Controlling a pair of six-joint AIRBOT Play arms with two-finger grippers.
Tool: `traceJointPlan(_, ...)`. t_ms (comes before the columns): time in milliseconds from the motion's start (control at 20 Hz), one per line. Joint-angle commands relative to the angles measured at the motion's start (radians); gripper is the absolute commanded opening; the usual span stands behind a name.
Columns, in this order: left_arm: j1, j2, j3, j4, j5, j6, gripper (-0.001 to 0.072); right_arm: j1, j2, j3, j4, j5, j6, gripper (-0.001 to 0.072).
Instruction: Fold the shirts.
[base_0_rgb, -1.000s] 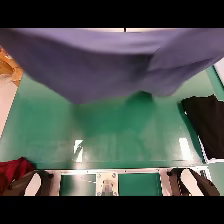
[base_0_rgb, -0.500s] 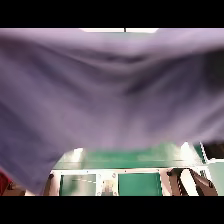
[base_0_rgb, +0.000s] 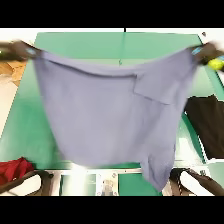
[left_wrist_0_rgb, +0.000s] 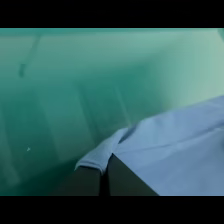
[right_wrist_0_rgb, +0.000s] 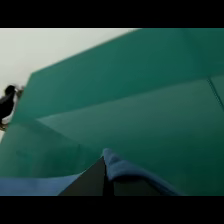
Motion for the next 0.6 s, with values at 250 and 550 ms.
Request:
traceJointPlan(250, -0.074, -0.402, -0.035, -0.114, 0.344, 0.106, 0.0022, 0.094, -0.619, 0.269, 0.008, -0.175, -0.063, 0.0018)
traceJointPlan(550, -0.074, -0.404, -0.032, -0.047, 0.352, 0.11, 0.0022, 0.078, -0.695, 0.372, -0.025, -0.105, -0.064, 0.0016)
